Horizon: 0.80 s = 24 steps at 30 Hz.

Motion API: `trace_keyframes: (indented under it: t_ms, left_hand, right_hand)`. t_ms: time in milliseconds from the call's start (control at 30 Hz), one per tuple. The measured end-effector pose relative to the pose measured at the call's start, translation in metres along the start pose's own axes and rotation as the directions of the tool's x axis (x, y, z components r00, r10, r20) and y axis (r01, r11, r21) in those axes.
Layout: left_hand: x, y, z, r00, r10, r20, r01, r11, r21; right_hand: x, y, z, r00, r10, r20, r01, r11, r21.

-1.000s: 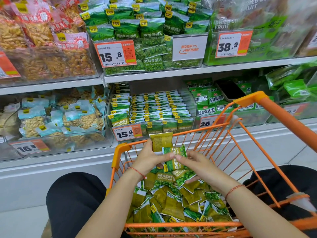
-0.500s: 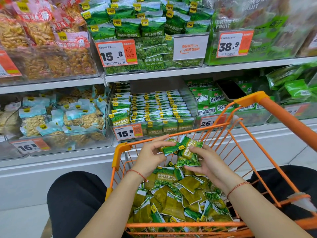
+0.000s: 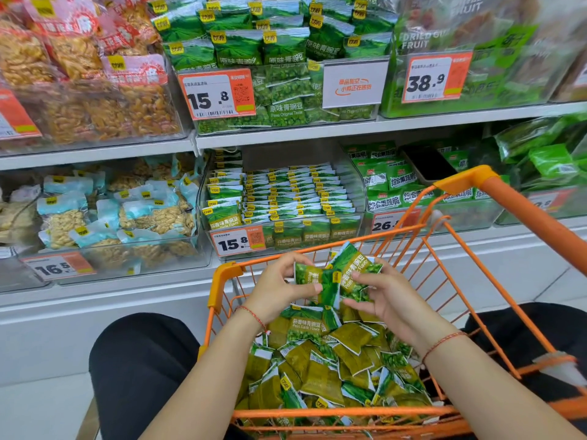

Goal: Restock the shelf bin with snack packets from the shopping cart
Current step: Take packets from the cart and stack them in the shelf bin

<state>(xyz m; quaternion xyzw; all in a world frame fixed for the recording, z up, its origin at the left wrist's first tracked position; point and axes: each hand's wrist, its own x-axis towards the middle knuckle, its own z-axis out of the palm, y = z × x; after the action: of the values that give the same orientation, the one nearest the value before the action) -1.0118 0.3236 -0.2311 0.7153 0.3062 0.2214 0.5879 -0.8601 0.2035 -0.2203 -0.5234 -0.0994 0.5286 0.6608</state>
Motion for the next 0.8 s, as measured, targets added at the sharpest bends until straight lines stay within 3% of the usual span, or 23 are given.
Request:
trace_keyframes:
  t_ms: [133, 267, 367, 500, 633, 800]
  left_hand:
    - [0.0, 0.006, -0.004, 0.982, -0.172, 0.081, 0.189, 0.926, -0.328]
    - [-0.004, 0.007, 0.005, 0.947, -0.19, 0.26, 0.304, 0.796, -0.523]
    - [-0.002, 0.005, 0.01, 0.938, -0.198, 0.283, 0.337, 0.702, -0.627]
    - [-0.002, 0.002, 0.01, 0.921, -0.269, 0.281, 0.385, 0.741, -0.551]
    - [-0.001, 0.001, 0.012, 0.907, -0.303, 0.292, 0.416, 0.755, -0.507]
    - [-0.004, 0.0, 0.013, 0.893, -0.275, 0.356, 0.424, 0.776, -0.466]
  right_hand:
    - [0.003, 0.001, -0.004, 0.995, -0.08, -0.057, 0.08, 0.997, 0.006]
    - [0.004, 0.004, -0.004, 0.977, -0.195, -0.085, 0.182, 0.973, -0.142]
    - [0.001, 0.006, -0.001, 0.967, -0.252, -0.028, 0.237, 0.939, -0.248]
    - [-0.003, 0.005, 0.005, 0.972, -0.231, 0.048, 0.236, 0.951, -0.2]
    - [-0.003, 0.003, 0.007, 0.978, -0.205, 0.03, 0.207, 0.969, -0.134]
    - [-0.002, 0.006, 0.006, 0.971, -0.236, 0.048, 0.24, 0.943, -0.229]
